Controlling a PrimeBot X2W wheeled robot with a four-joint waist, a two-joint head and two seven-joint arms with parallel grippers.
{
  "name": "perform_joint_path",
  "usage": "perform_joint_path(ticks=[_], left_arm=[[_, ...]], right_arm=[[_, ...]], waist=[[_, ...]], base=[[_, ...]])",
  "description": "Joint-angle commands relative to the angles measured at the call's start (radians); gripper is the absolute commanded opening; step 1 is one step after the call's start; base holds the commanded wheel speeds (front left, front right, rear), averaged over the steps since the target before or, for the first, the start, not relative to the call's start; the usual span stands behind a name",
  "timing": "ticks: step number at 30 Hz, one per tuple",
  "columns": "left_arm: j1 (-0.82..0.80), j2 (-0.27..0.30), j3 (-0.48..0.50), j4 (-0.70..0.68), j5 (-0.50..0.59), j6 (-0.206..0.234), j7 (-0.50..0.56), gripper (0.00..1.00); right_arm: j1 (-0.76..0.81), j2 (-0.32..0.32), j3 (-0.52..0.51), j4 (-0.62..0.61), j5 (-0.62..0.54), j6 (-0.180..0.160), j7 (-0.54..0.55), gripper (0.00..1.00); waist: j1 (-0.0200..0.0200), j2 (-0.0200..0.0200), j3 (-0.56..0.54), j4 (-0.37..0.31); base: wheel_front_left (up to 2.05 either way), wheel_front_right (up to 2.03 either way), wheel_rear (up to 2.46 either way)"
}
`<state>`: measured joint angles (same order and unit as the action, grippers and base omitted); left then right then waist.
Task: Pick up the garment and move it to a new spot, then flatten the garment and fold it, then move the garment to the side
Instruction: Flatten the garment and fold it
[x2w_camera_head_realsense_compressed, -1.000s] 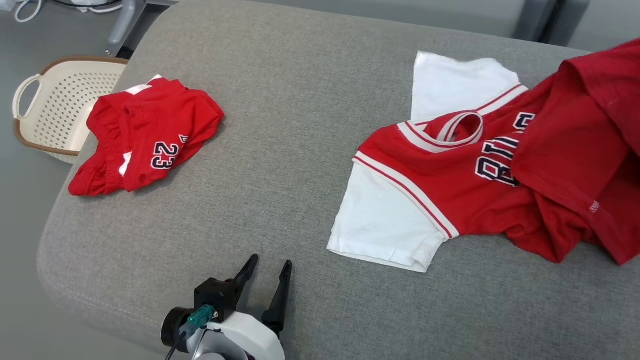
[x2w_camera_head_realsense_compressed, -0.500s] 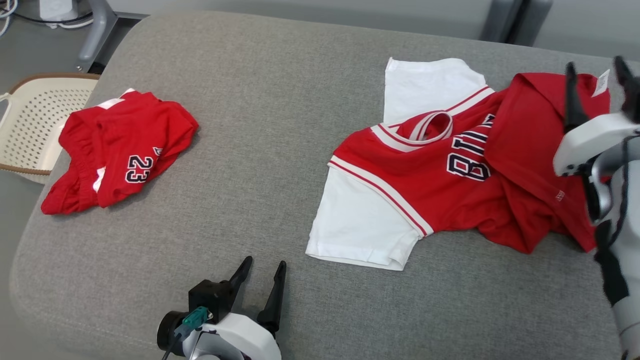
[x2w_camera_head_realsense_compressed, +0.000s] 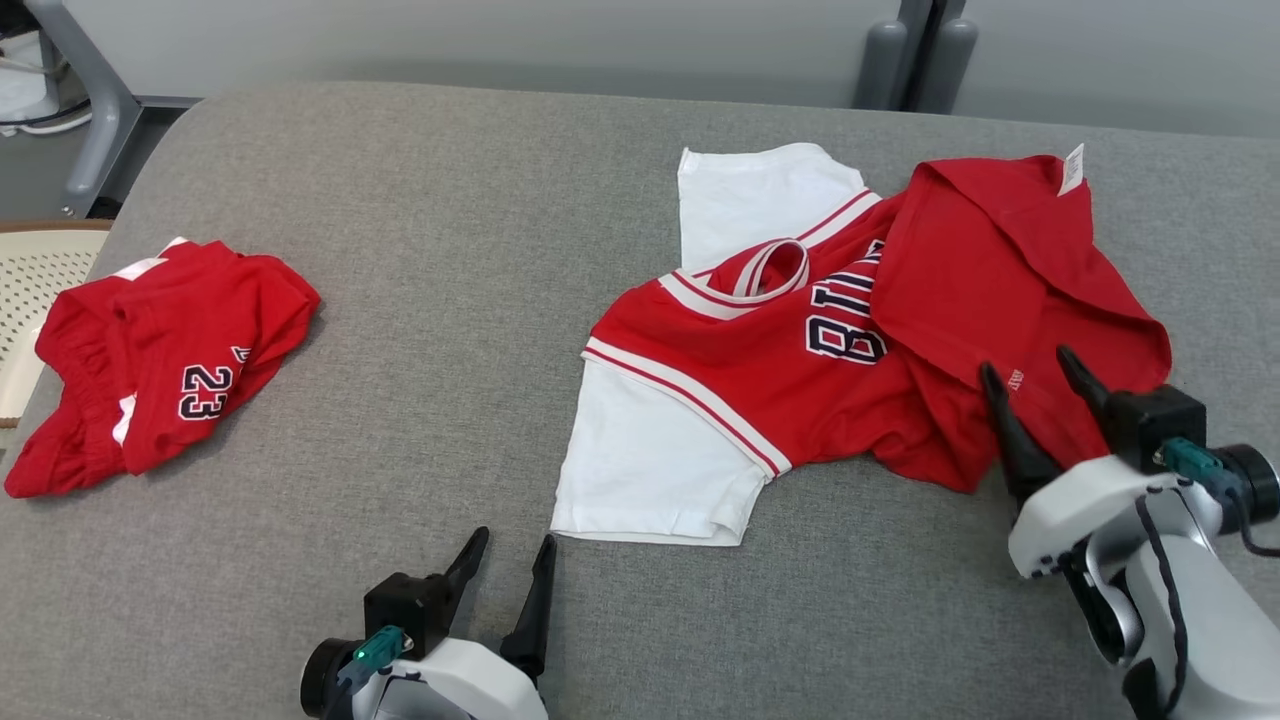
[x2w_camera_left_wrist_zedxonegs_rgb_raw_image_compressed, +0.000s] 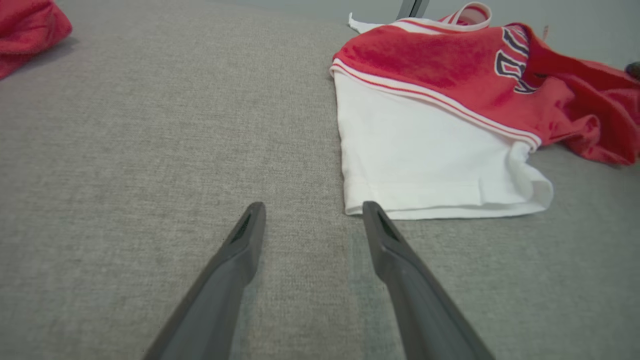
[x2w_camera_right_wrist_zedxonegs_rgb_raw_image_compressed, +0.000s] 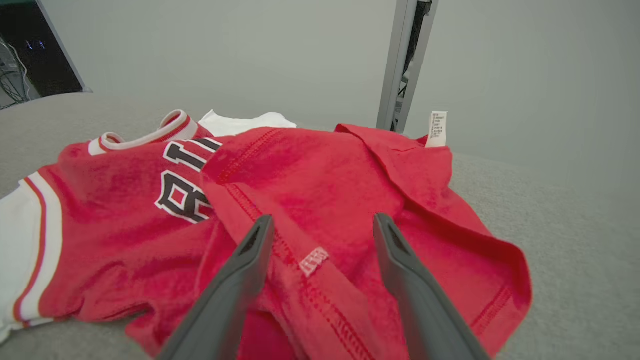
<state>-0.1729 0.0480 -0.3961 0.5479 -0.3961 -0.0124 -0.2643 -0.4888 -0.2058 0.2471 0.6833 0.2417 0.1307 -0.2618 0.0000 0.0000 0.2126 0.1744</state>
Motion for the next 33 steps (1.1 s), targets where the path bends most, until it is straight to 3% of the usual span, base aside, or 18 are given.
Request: perform_joint_path(ticks=[1,19,33], left_arm=[[0.0,0.005,0.004,0.001,0.011,-0.006,0.0,1.0],[0.007,0.005,-0.002,0.011,0.002,-0.008,0.0,1.0],[0.013,0.005,0.009,0.013,0.0,-0.012,0.0,1.0]], right_arm=[[0.041,-0.02,0.003,-0.014,0.002,0.0,-0.004,1.0],[0.082,-0.028,0.044,-0.052,-0.046,0.0,-0.004,1.0],[0.066,-0.024,-0.02,-0.001,-0.131,0.0,-0.004,1.0]], waist=[[0.0,0.0,-0.006,-0.009],[0.0,0.0,-0.013,-0.019],[0.0,0.0,-0.016,-0.022]], base=[[0.0,0.0,0.0],[0.0,0.0,0.0],[0.0,0.0,0.0]])
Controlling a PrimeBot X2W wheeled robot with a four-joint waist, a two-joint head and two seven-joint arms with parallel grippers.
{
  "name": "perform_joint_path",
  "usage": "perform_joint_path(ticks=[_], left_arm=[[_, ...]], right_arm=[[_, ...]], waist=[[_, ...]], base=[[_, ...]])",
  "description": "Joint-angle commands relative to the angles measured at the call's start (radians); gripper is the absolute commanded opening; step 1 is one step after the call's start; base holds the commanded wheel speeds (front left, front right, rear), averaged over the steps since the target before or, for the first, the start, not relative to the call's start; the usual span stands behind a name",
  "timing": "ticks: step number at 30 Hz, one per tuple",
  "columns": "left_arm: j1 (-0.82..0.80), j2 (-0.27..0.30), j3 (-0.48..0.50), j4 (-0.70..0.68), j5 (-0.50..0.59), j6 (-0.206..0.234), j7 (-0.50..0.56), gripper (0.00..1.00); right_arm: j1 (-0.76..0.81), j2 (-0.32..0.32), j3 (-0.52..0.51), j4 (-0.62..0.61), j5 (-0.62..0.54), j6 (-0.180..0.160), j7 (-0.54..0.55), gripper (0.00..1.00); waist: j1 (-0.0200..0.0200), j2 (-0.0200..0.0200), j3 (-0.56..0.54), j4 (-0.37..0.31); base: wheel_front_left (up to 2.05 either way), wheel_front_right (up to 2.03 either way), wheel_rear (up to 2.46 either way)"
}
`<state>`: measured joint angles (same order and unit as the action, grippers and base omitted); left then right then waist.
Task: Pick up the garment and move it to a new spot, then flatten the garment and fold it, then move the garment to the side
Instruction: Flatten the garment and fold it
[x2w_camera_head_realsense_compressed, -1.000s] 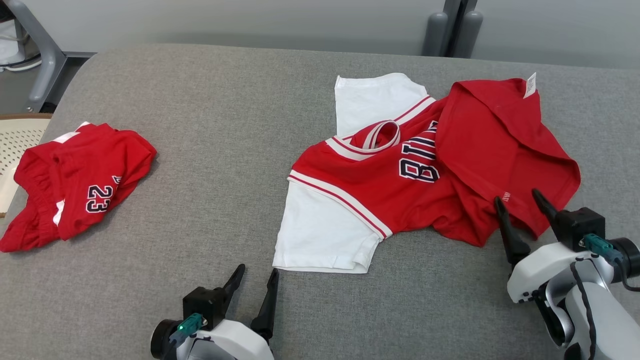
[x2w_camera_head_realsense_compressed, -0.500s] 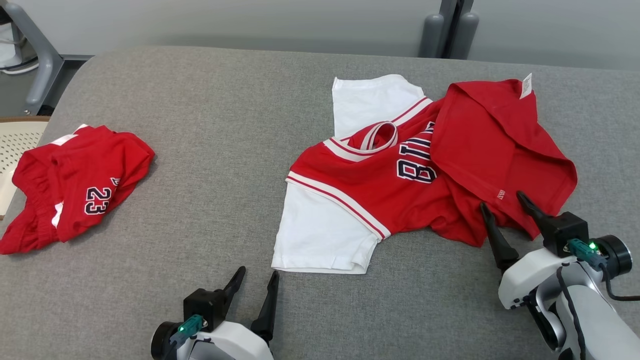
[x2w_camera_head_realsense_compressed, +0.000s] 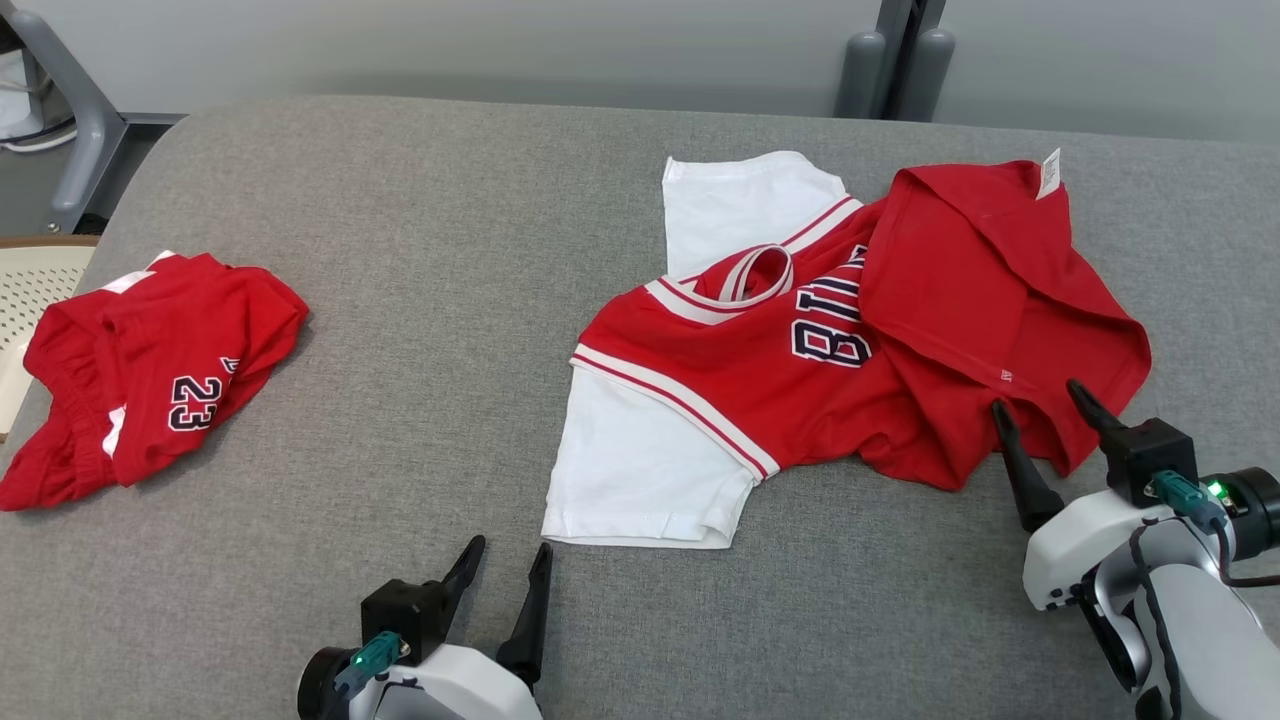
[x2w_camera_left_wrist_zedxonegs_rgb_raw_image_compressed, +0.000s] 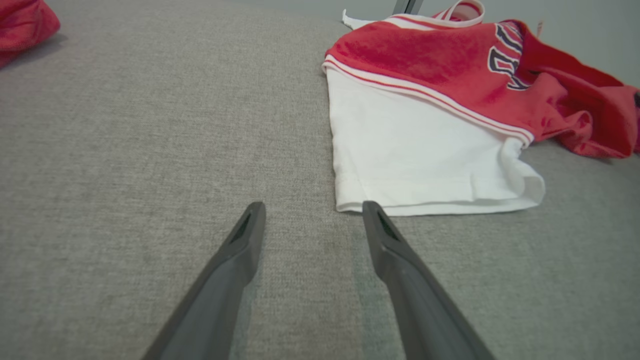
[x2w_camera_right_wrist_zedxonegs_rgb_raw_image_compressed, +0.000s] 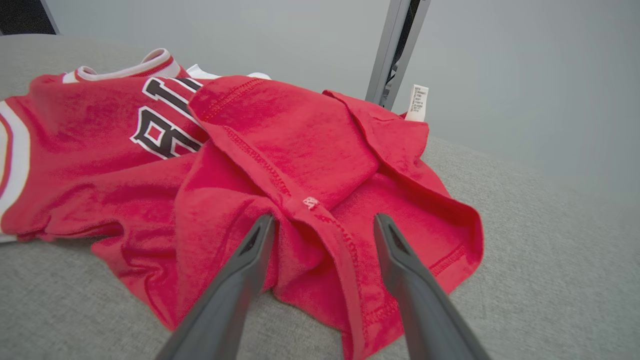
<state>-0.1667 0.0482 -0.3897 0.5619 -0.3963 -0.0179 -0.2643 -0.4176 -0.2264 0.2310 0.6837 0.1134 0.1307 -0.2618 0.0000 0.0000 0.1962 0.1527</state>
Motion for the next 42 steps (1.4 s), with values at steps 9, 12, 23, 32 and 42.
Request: perform_joint_path(ticks=[9,12,23,32,42], left_arm=[[0.012,0.005,0.004,0.002,0.003,-0.008,0.0,1.0],[0.012,0.004,0.008,0.002,0.002,-0.007,0.0,1.0],[0.0,0.005,0.007,-0.002,0.004,-0.007,0.0,1.0],[-0.004,0.005,0.003,0.003,-0.007,-0.006,0.0,1.0],[0.005,0.005,0.009,0.009,-0.009,-0.002,0.0,1.0]], right_arm=[[-0.001,0.001,-0.045,-0.001,-0.024,0.0,-0.004,1.0],[0.013,0.003,-0.051,-0.005,-0.026,0.0,-0.004,1.0],[0.032,0.005,-0.071,-0.016,-0.029,0.0,-0.004,1.0],[-0.035,0.01,-0.047,0.02,-0.063,0.0,-0.004,0.98],[-0.073,0.013,-0.041,0.06,-0.063,0.0,-0.004,0.0]], waist=[[0.0,0.0,-0.003,0.0],[0.0,0.0,-0.003,-0.005],[0.0,0.0,-0.002,-0.025],[0.0,0.0,0.009,0.001],[0.0,0.0,0.002,0.008]], base=[[0.0,0.0,0.0],[0.0,0.0,0.0],[0.0,0.0,0.0],[0.0,0.0,0.0],[0.0,0.0,0.0]])
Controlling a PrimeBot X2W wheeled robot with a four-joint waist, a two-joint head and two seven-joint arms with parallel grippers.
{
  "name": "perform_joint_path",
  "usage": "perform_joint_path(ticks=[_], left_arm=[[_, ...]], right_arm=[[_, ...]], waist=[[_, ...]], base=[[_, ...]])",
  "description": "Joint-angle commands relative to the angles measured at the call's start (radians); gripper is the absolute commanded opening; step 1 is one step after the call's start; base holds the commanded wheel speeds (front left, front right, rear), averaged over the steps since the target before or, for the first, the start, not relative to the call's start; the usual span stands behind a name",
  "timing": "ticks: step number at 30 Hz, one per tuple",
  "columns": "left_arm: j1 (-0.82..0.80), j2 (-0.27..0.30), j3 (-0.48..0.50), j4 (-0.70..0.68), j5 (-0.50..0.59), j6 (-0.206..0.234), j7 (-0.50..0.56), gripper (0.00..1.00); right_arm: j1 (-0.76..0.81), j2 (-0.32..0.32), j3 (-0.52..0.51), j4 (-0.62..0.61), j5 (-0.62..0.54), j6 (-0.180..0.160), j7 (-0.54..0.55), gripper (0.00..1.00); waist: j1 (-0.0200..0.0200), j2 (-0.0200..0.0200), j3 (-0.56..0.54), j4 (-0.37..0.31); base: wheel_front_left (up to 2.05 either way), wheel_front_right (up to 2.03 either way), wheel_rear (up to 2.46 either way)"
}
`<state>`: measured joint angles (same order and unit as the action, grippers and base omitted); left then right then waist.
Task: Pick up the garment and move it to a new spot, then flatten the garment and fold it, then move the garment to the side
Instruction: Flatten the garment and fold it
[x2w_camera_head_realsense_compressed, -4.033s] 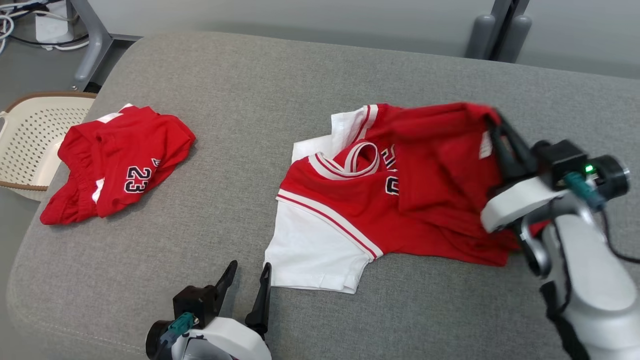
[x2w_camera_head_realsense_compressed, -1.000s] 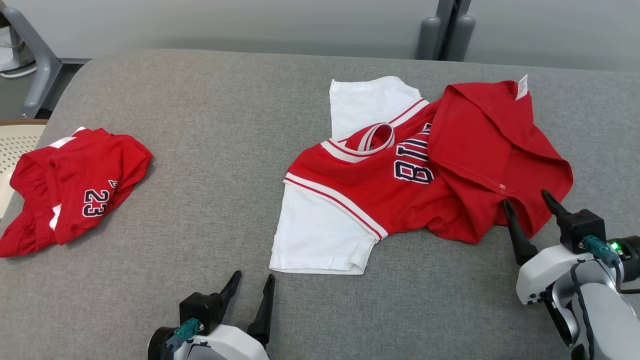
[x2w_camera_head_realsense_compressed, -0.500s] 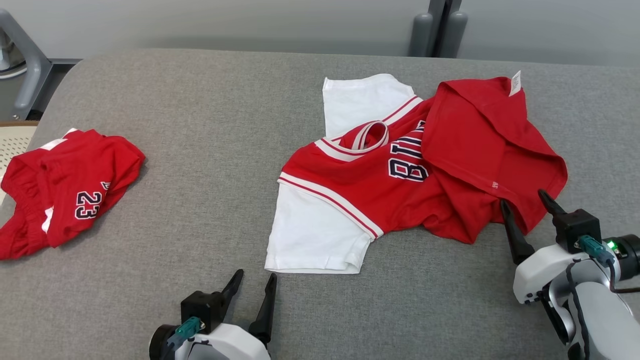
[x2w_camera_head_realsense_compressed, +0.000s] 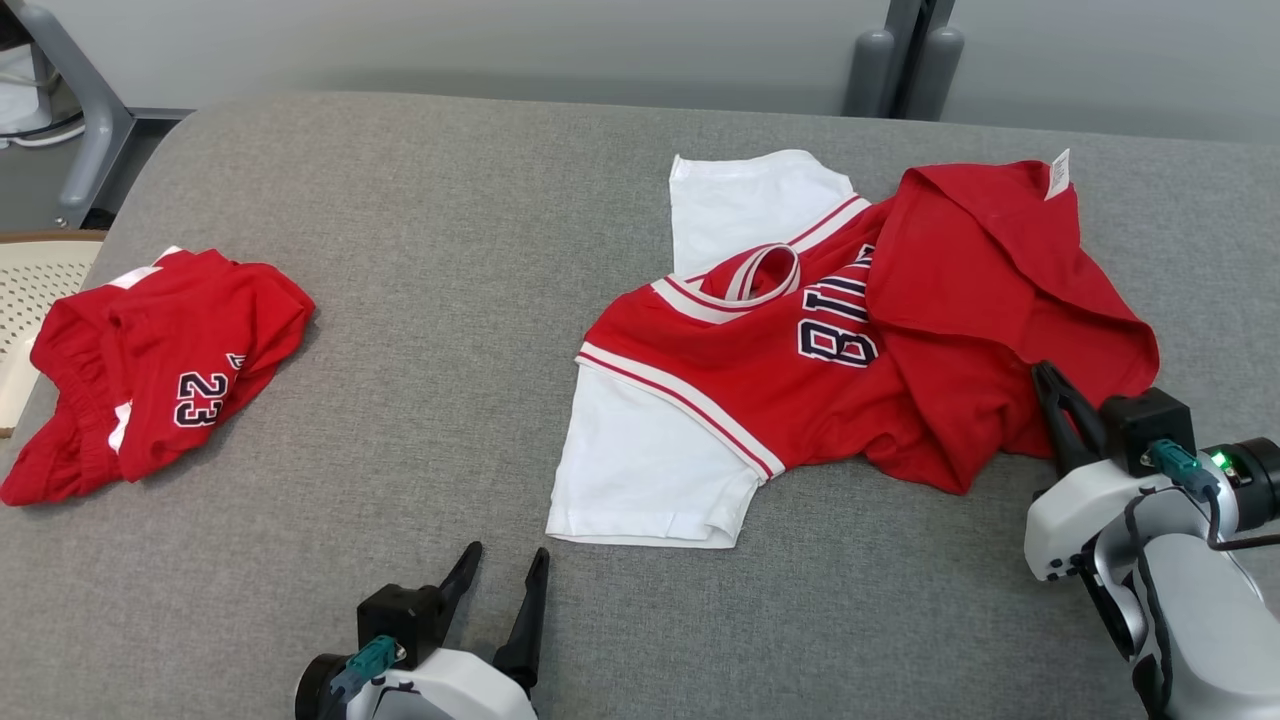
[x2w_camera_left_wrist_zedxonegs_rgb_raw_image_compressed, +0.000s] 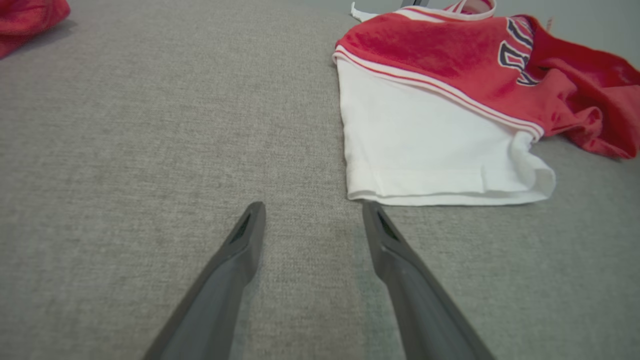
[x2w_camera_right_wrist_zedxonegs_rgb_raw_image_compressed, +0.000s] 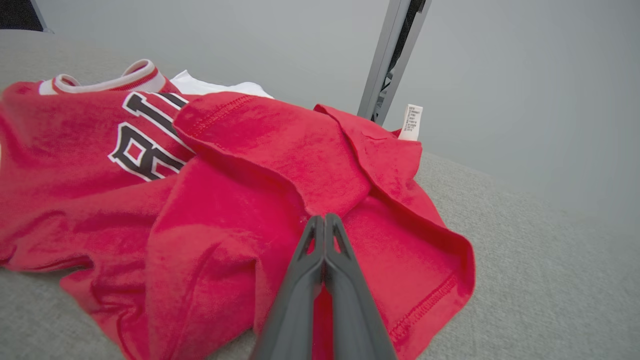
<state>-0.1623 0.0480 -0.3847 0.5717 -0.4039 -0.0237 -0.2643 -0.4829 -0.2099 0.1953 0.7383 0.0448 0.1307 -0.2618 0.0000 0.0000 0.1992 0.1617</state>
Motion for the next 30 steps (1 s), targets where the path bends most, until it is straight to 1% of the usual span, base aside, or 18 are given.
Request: perform_joint_path(ticks=[1,8,13,16,20,24,29,30], left_arm=[[-0.001,0.005,0.004,-0.003,0.0,0.004,0.0,1.0],[0.014,0.005,0.02,0.001,0.016,0.004,0.0,1.0],[0.034,0.004,0.034,0.007,0.027,-0.002,0.0,1.0],[0.043,0.005,0.042,0.007,0.027,0.0,0.0,1.0],[0.055,0.005,0.052,0.01,0.029,0.002,0.0,1.0],[0.061,0.005,0.059,0.013,0.028,0.004,0.0,1.0],[0.077,0.005,0.075,0.018,0.035,0.011,0.0,1.0],[0.079,0.005,0.08,0.016,0.04,0.015,0.0,1.0]], right_arm=[[-0.012,-0.004,-0.006,0.006,0.011,0.0,-0.004,0.0],[0.014,-0.012,-0.05,-0.047,0.062,0.0,-0.004,0.0],[0.078,-0.031,-0.081,-0.115,0.122,0.0,-0.003,0.0],[0.118,-0.053,-0.098,-0.143,0.149,0.0,-0.003,0.0],[0.176,-0.071,-0.126,-0.152,0.167,0.0,-0.003,0.0],[0.217,-0.071,-0.147,-0.14,0.167,0.0,-0.003,0.0],[0.268,-0.049,-0.178,-0.117,0.146,0.0,-0.003,0.0],[0.273,-0.042,-0.188,-0.12,0.142,0.0,-0.003,0.2]], waist=[[0.0,0.0,-0.002,-0.003],[0.0,0.0,-0.031,-0.045],[0.0,0.0,-0.073,-0.1],[0.0,0.0,-0.097,-0.135],[0.0,0.0,-0.121,-0.174],[0.0,0.0,-0.136,-0.194],[0.0,0.0,-0.154,-0.21],[0.0,0.0,-0.158,-0.211]], base=[[0.0,0.0,0.0],[0.0,0.0,0.0],[0.0,0.0,0.0],[0.0,0.0,0.0],[0.0,0.0,0.0],[0.0,0.0,0.0],[0.0,0.0,0.0],[0.0,0.0,0.0]])
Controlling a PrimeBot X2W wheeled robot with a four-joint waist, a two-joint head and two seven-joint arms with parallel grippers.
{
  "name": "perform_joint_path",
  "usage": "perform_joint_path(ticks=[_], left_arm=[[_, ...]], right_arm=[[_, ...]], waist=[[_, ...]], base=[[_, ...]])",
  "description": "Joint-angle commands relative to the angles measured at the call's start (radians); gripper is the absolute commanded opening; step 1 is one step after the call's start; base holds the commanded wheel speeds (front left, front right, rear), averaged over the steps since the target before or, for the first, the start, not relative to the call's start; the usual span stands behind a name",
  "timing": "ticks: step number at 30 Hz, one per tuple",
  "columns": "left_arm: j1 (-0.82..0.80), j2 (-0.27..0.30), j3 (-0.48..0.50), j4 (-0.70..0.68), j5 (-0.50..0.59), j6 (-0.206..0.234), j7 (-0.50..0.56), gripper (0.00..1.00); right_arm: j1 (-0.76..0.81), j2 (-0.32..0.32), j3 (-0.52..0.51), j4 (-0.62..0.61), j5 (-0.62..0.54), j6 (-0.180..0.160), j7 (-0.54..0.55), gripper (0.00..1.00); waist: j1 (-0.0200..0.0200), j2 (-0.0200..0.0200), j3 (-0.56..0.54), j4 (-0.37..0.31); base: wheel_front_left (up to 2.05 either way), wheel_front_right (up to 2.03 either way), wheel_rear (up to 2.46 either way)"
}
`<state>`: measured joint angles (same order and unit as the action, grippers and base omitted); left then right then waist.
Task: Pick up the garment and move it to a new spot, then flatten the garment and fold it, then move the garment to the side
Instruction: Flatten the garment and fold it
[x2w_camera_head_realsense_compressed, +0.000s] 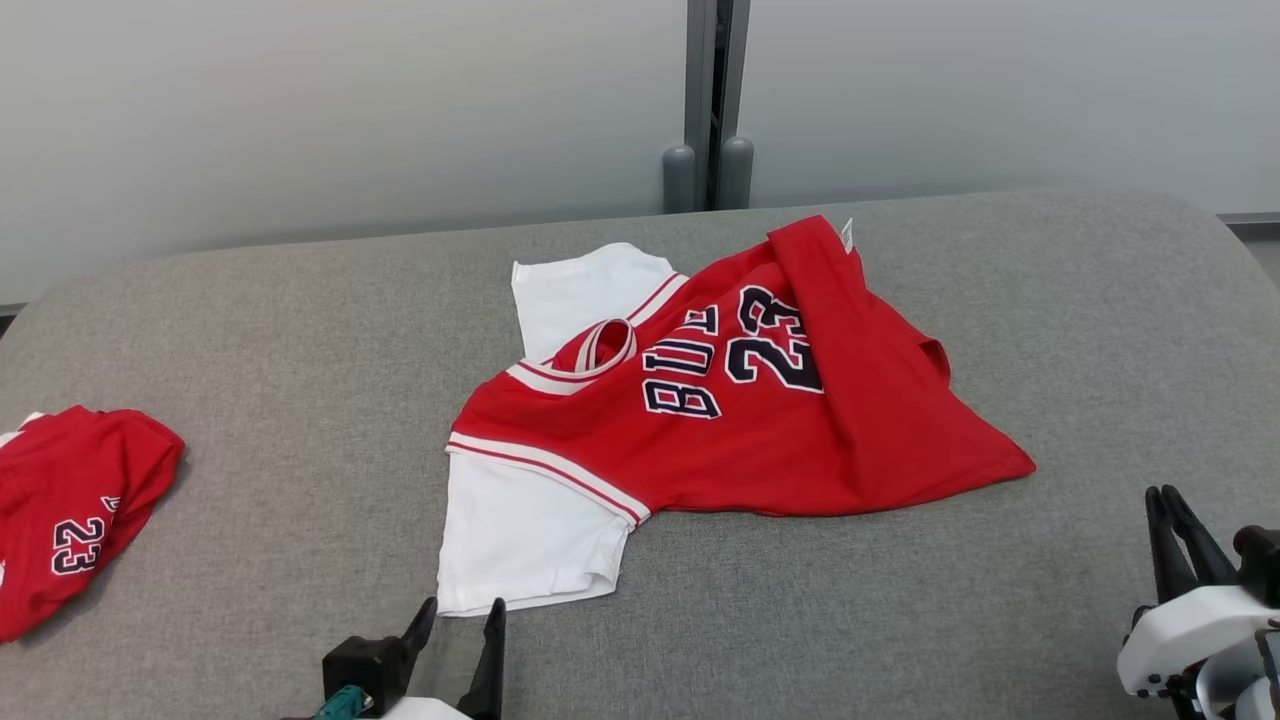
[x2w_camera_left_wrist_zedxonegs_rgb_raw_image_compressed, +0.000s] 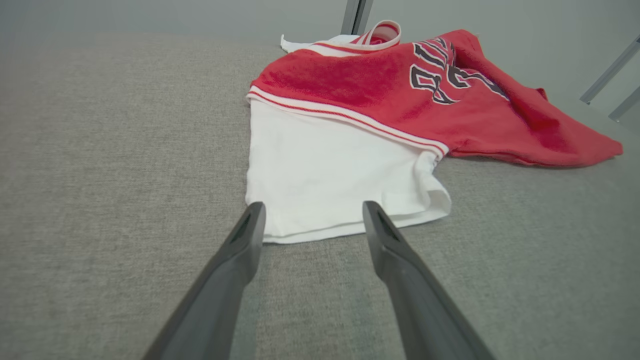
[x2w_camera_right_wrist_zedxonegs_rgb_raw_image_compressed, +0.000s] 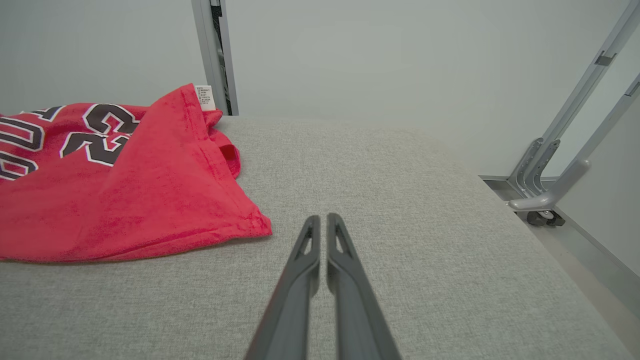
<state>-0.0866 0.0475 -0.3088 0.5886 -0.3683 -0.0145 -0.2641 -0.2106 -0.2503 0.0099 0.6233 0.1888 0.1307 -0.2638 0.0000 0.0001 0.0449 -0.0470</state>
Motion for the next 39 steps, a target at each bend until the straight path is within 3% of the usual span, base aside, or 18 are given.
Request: perform_joint_path(ticks=[1,2,8,18,39], left_arm=[[0.007,0.006,0.012,-0.002,0.007,0.01,0.0,1.0],[0.012,0.006,0.02,-0.005,0.01,0.014,0.0,1.0],[0.029,0.005,0.075,-0.033,0.058,0.04,0.0,1.0],[0.05,0.005,0.118,-0.067,0.123,0.046,0.0,1.0],[0.063,0.005,0.131,-0.105,0.155,0.056,0.0,1.0]], right_arm=[[0.006,0.008,-0.013,-0.011,-0.003,0.0,-0.001,0.46],[0.012,0.018,-0.021,-0.019,-0.007,0.0,-0.001,1.0],[0.023,0.081,-0.043,-0.096,-0.051,0.0,-0.001,1.0],[0.057,0.166,-0.094,-0.174,-0.114,0.0,-0.001,1.0],[0.081,0.196,-0.051,-0.115,-0.107,0.0,-0.001,1.0]], waist=[[0.0,-0.0001,-0.008,-0.003],[0.0,-0.0001,-0.011,-0.002],[0.0,-0.0001,-0.025,0.006],[0.0,-0.0001,-0.046,0.025],[0.0,-0.0001,-0.069,0.052]], base=[[0.0,0.0,0.0],[0.0,0.0,0.0],[0.0,0.0,0.0],[0.0,0.0,0.0],[0.0,0.0,0.0]])
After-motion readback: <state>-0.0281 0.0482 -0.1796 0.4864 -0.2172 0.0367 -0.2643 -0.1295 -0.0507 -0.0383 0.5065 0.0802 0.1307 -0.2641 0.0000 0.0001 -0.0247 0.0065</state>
